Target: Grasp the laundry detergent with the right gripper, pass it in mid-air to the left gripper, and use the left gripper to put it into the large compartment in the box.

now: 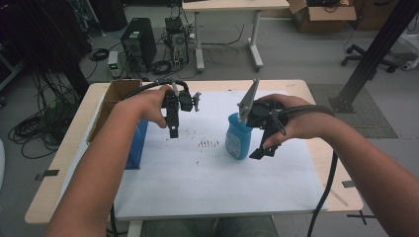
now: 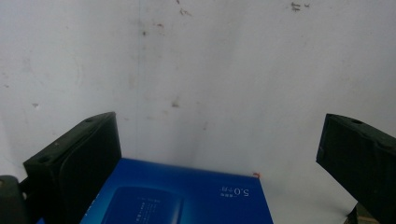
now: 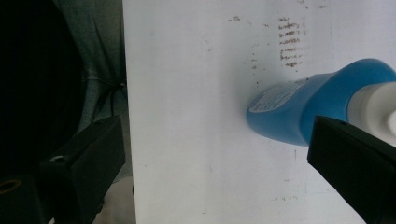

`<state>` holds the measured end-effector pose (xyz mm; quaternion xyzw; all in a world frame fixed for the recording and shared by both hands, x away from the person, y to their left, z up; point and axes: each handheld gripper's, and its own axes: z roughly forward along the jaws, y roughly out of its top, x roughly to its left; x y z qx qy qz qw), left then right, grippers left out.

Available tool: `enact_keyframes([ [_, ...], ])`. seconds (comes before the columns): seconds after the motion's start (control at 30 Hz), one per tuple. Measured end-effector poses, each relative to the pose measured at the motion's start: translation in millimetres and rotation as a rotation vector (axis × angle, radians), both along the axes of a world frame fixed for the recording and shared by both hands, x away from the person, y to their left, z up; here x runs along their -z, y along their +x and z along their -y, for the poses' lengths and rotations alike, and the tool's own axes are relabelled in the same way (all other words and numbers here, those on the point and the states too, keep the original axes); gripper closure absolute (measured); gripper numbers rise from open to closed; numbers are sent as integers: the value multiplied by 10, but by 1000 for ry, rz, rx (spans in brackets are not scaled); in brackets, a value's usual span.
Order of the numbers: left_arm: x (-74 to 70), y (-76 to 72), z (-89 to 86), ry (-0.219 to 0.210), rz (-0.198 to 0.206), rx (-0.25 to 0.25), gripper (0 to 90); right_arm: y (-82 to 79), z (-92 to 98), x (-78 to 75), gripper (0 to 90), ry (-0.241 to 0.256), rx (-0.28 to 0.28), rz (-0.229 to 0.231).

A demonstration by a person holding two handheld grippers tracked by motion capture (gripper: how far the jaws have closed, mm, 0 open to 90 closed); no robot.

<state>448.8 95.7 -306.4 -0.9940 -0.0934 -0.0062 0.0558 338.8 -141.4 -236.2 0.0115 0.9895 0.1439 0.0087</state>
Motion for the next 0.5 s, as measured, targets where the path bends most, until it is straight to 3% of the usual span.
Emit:
enact_keyframes([
  [0.5, -11, -216, -46, -3, -4, 12, 2, -55, 140, 141, 45, 28, 38, -3],
])
